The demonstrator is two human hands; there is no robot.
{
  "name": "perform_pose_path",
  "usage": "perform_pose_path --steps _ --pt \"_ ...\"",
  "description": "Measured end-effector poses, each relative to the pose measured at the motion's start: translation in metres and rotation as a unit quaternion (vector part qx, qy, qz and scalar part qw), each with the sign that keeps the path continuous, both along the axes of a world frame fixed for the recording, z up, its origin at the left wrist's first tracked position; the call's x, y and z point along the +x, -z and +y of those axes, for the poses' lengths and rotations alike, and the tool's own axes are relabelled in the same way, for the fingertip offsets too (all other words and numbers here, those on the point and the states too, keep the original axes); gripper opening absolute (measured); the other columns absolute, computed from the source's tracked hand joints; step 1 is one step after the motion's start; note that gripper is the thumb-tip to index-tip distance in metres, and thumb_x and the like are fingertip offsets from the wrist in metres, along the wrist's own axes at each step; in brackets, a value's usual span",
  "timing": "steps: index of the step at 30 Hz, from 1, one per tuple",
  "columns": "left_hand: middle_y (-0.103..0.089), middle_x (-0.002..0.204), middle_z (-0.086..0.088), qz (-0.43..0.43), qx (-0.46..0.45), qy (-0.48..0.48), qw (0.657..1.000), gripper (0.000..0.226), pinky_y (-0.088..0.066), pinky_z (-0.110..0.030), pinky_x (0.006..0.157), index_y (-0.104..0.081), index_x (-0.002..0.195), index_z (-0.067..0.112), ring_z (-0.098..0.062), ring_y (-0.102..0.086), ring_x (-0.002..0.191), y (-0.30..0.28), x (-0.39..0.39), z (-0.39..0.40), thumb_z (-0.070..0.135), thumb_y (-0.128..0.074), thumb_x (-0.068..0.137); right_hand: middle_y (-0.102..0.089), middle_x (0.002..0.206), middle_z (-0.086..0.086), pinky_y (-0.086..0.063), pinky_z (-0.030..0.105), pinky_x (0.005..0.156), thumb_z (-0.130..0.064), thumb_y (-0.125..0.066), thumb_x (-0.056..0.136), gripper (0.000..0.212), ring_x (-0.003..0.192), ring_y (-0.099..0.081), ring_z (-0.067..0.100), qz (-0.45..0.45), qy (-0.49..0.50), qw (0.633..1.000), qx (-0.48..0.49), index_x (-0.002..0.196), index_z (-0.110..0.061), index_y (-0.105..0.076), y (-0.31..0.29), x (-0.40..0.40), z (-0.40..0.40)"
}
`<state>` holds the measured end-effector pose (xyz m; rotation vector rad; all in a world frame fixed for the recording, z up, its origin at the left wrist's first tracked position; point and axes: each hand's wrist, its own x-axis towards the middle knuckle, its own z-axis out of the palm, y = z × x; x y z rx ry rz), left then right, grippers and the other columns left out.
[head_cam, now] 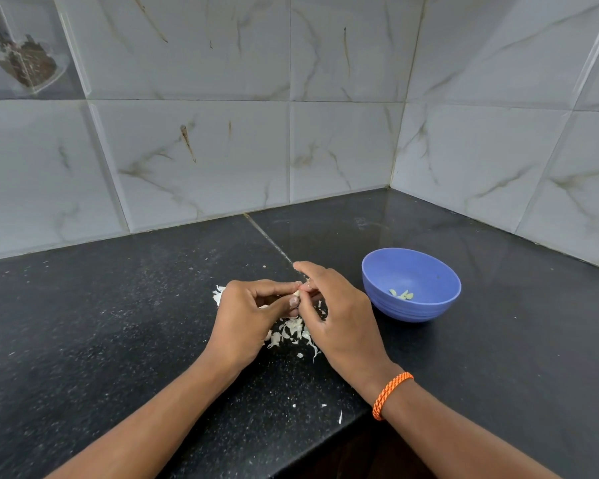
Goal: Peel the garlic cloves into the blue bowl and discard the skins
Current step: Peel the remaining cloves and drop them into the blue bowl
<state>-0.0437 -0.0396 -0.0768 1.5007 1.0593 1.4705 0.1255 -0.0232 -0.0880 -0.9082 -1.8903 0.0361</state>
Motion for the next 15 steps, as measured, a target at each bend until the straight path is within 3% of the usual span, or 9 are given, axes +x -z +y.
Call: perform_pose_path --steps 7,15 --pt "-0.083 0.092 -0.011 -0.022 -0.005 -0.009 1.0 0.011 -0.067 -0.033 0.081 -0.083 0.104 0.004 -0.028 -0.082 0.086 -0.0009 0.0 -0.0027 0.005 -0.079 0.093 -0.068 0.107 -0.007 -0.061 0.029 0.085 -0.006 -0.073 0.098 0.05 0.094 -0.07 0.009 0.035 -0.052 0.997 -0.033 0.144 -0.022 -0.061 -0.0051 0.0026 0.001" --pt "-0.081 0.084 -0.019 -0.052 -0.026 -0.021 0.998 0.008 -0.066 -0.032 0.074 -0.081 0.093 -0.002 -0.032 -0.081 0.077 -0.0011 -0.0006 -0.0012 0.007 -0.08 0.091 -0.069 0.108 -0.007 -0.06 0.032 0.085 -0.006 -0.072 0.098 0.055 0.095 -0.069 0.011 0.002 -0.038 0.999 -0.027 0.148 -0.025 -0.058 -0.0048 -0.0001 -0.0011"
